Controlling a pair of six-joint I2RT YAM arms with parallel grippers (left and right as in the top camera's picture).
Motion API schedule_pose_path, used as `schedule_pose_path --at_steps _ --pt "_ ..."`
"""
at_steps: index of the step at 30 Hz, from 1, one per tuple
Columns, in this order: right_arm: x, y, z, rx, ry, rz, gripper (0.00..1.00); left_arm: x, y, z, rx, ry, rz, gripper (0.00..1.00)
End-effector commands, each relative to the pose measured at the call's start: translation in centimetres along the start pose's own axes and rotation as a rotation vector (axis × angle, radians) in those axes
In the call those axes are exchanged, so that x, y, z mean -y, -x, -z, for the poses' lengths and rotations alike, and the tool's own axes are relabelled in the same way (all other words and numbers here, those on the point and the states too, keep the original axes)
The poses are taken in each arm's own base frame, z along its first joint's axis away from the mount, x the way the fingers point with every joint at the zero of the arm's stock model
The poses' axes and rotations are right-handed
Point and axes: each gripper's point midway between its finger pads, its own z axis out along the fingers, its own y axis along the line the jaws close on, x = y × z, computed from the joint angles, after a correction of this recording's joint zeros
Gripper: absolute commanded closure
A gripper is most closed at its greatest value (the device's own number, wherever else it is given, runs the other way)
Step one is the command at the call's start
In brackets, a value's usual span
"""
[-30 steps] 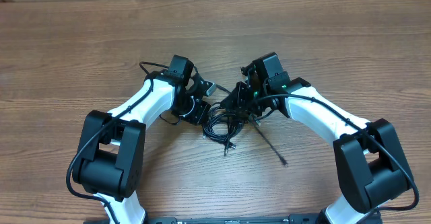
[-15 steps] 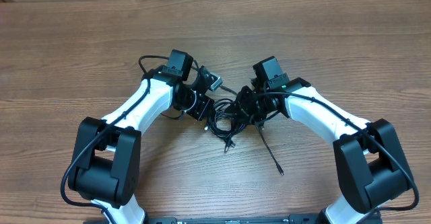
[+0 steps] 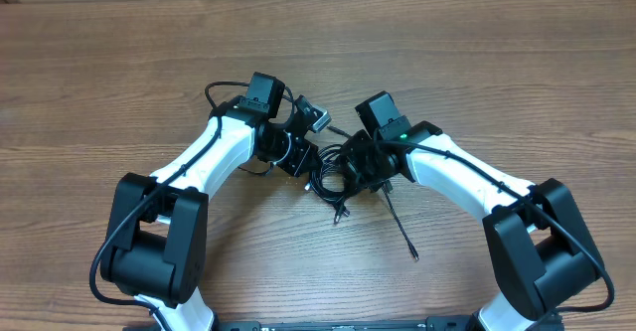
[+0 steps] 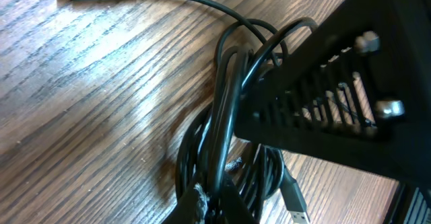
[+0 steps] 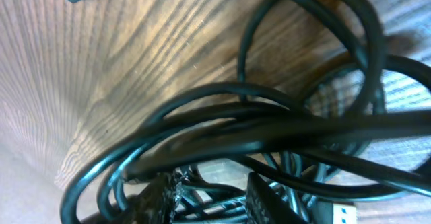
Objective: Untangle cables
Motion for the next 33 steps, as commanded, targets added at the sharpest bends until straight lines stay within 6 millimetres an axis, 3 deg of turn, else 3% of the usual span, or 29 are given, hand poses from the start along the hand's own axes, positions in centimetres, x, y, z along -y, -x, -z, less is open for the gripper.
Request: schedule_pose_path --at_steps 1,16,26,33 --pt "-0.9 0.9 0.2 0.082 0.025 -0.030 0.67 1.7 1.7 1.0 0.052 -0.036 -0.072 0.96" --pt "-1.2 2.7 0.2 0.198 0.029 -0.031 0.76 2.0 1.7 0.9 0.050 -0.044 -0.077 0.96" --pt "-2.1 2.5 -1.6 0.239 0.056 -0.032 0.76 2.0 1.7 0.9 0.050 -0.044 -0.076 0.96" --pt "-1.2 3.3 -3.1 0.269 0.022 -0.052 0.81 2.0 1.7 0.9 0.050 -0.044 -0.076 0.96"
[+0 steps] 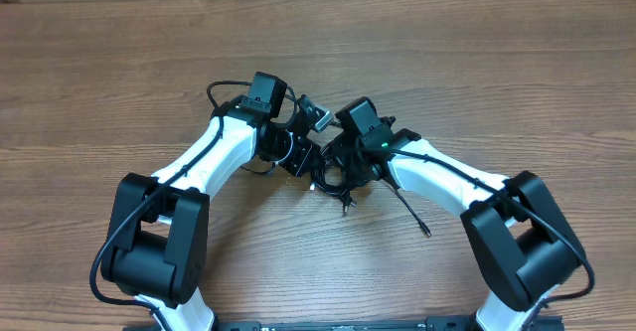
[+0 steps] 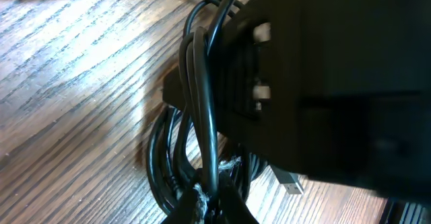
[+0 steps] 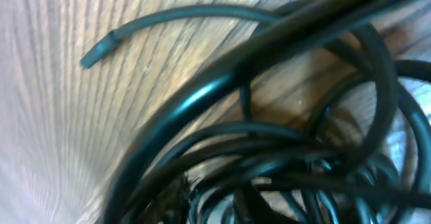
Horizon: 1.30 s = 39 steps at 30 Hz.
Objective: Untangle cables
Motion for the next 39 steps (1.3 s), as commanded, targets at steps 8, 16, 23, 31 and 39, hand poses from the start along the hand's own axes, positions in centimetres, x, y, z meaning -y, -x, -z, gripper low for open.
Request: schedule_pose_path --at_steps 8,16,23,31,39 --pt "-0.5 1.0 -1.3 0.035 0.017 0.108 0.96 0.4 1.1 1.0 0.022 0.035 -0.048 0.96" --pt "-3.2 1.6 4.2 -0.038 0.143 0.257 0.96 -4.1 -0.2 1.5 -0.026 0.293 0.134 0.96" --pt "-4.4 1.4 8.1 -0.016 0.207 0.319 0.96 -4.4 -0.5 1.5 -0.031 0.310 0.158 0.96" --pt "-3.8 2.1 9.5 -0.053 0.212 0.317 0.96 -5.3 -1.2 1.2 -0.054 0.347 0.206 0.96" --pt "-0.5 5.1 10.0 -0.110 0.144 0.334 0.96 -5.7 -1.5 0.6 -0.067 0.346 0.217 0.95"
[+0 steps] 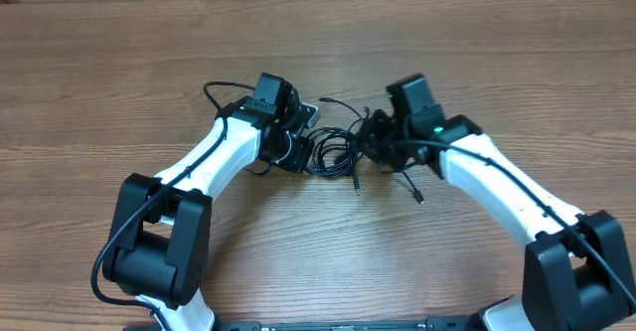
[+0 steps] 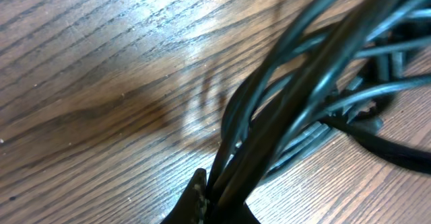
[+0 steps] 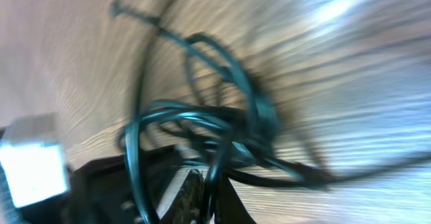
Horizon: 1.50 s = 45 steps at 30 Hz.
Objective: Untangle cables
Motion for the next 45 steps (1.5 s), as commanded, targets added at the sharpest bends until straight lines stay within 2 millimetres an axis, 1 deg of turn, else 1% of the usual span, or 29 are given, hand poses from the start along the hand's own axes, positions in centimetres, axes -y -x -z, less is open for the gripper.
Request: schedule_pose_path --at_steps 1,5,11,14,15,16,18,19,21,22,23,24,25,26,27,29,30,33,37,40,45 --pt "0.9 1.8 2.2 0.032 0.001 0.057 0.96 -1.2 0.0 -0.3 -0.012 0.054 0.017 0.95" --pt "3.4 2.3 2.8 0.010 -0.064 0.085 0.96 -1.2 0.0 -0.3 -0.010 0.054 0.023 0.96" --pt "6.6 4.7 4.4 0.031 -0.113 0.085 0.96 -1.3 0.1 -0.3 -0.007 0.054 0.023 0.96" --pt "9.8 6.0 5.5 0.081 -0.232 0.048 0.96 -1.3 0.1 -0.3 -0.007 0.054 0.023 0.96" --pt "10.7 6.1 5.8 0.086 -0.269 0.031 0.96 -1.3 0.1 -0.3 -0.006 0.054 0.023 0.96" --pt "11.2 6.0 5.9 0.078 -0.285 0.020 0.96 -1.3 0.1 -0.3 -0.006 0.054 0.023 0.96" --pt "11.4 5.3 6.0 0.051 -0.290 0.008 0.96 -1.3 0.2 -0.3 -0.003 0.054 0.022 0.96" --pt "11.3 4.9 5.9 0.030 -0.279 0.006 0.96 -1.2 0.2 -0.3 -0.002 0.054 0.021 0.96" --pt "9.9 3.7 5.5 -0.033 -0.208 0.045 0.96 -1.2 0.3 -0.3 0.000 0.048 0.013 0.96" --pt "8.6 2.9 5.1 -0.077 -0.146 0.083 0.84 -1.1 0.3 -0.3 0.001 0.045 0.013 0.96" --pt "7.9 2.4 5.0 -0.098 -0.111 0.103 0.77 -1.0 0.3 -0.3 0.002 0.041 0.010 0.96" --pt "7.0 1.8 4.8 -0.120 -0.073 0.129 0.62 -1.0 0.3 -0.3 0.002 0.035 0.006 0.96" --pt "6.2 1.4 4.6 -0.137 -0.042 0.153 0.51 -0.9 0.3 -0.3 0.002 0.031 0.001 0.96" --pt "5.5 1.0 4.4 -0.147 -0.021 0.172 0.44 -0.9 0.3 -0.3 0.002 0.031 0.002 0.96" --pt "4.8 0.5 4.1 -0.154 -0.004 0.191 0.40 -0.9 0.3 -0.3 0.002 0.031 0.002 0.96" --pt "3.7 -0.1 3.6 -0.158 0.016 0.218 0.40 -0.8 0.3 -0.3 0.002 0.028 0.003 0.96" --pt "3.2 -0.4 3.4 -0.157 0.023 0.220 0.41 -0.8 0.3 -0.3 0.002 0.027 0.004 0.96" --pt "1.4 -1.3 2.4 -0.154 0.053 0.245 0.50 -0.6 0.4 -0.2 0.005 0.005 0.019 0.96" --pt "-1.0 -2.6 0.5 -0.155 0.102 0.334 0.63 0.7 0.6 0.3 0.025 -0.134 0.013 0.94" --pt "-1.8 -3.2 -1.0 -0.146 0.104 0.381 0.64 0.2 0.7 1.0 0.042 -0.189 0.026 0.94" --pt "-2.3 -3.7 -3.3 -0.146 0.108 0.424 0.61 0.1 0.7 1.9 0.065 -0.271 0.023 0.94"
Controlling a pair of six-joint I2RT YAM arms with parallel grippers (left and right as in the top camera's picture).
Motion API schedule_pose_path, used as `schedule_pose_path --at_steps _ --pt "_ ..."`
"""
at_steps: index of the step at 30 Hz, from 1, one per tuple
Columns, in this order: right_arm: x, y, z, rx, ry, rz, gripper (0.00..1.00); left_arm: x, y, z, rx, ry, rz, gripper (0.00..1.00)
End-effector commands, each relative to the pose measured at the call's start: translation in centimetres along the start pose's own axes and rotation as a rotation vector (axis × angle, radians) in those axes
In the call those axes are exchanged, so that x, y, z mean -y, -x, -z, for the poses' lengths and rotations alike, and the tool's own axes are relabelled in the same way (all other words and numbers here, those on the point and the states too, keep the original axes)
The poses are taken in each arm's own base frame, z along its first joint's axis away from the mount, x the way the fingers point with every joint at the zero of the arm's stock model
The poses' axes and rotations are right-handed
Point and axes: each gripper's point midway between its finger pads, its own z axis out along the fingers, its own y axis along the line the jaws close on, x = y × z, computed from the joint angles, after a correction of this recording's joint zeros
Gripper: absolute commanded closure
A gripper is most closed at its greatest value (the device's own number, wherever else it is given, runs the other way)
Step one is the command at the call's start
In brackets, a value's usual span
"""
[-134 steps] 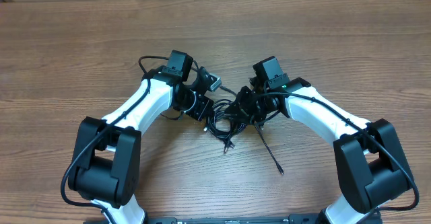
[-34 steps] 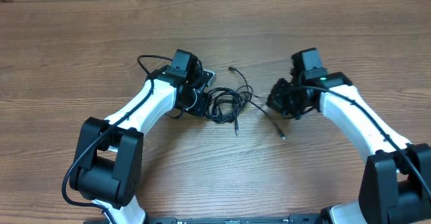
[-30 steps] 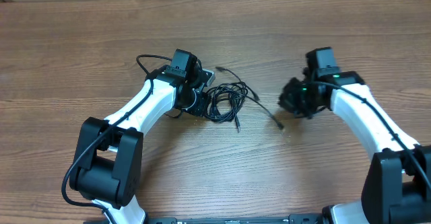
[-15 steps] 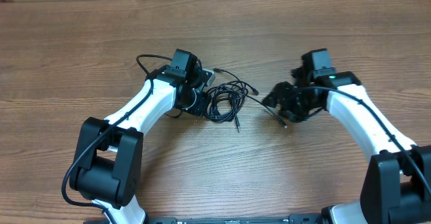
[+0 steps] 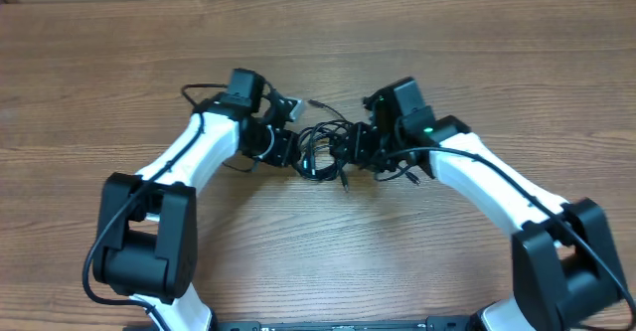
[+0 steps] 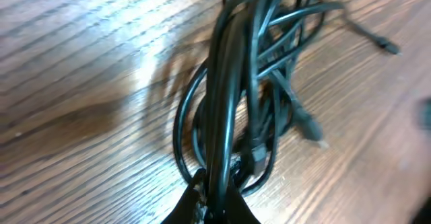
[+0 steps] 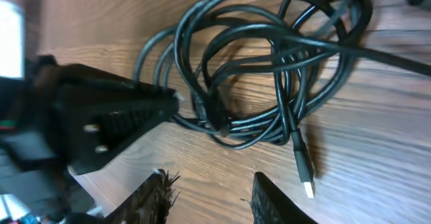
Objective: Untangle cables
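A tangle of thin black cables (image 5: 326, 148) lies on the wooden table between my two arms. In the left wrist view the cable loops (image 6: 232, 96) run up from my left gripper (image 6: 217, 196), which is shut on a bunch of strands. My left gripper (image 5: 286, 149) sits at the tangle's left edge. Just right of the tangle, my right gripper (image 5: 360, 152) is open with nothing between its fingers (image 7: 156, 196). The coil (image 7: 269, 69) lies ahead of it, a USB plug (image 7: 304, 172) trailing near its right finger.
A loose cable end (image 5: 316, 103) sticks out behind the tangle, and another plug (image 5: 408, 177) lies under the right arm. A small white-grey block (image 5: 288, 104) sits by the left wrist. Bare wooden table (image 5: 318, 33) surrounds the pile.
My right gripper has let go of the cables and now stands open close beside the tangle. My left gripper, still shut on strands, has moved left, and the tangle with it.
Both grippers were low in the tangle at mid-table, the left shut on strands throughout. The right arm then crowded against the left. After that the right gripper, shut on a cable, was further right with the bundle stretched between them. Now it is open.
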Motion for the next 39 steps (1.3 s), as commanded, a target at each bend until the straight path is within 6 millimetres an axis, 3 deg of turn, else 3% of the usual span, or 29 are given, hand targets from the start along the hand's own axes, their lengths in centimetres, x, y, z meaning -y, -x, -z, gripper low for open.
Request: schedule_pose_path --at_steps 1,12,23,37,39 --pt "0.2 0.5 -1.4 0.008 -0.011 0.011 0.61 1.0 0.4 0.1 0.016 -0.105 -0.035 0.94" --pt "-1.8 0.9 -4.5 0.050 0.030 0.115 0.64 0.9 0.0 -0.5 -0.002 -0.109 -0.030 0.93" --pt "-0.9 1.5 -5.4 0.181 -0.131 0.092 0.67 0.9 0.0 -0.5 -0.002 -0.109 -0.030 0.93" --pt "0.7 2.0 -8.5 0.194 -0.155 0.099 0.65 0.9 0.0 -0.5 -0.004 -0.110 -0.043 0.93" --pt "0.6 2.2 -8.7 0.201 -0.147 0.103 0.70 0.9 0.0 -0.5 -0.004 -0.110 -0.044 0.93"
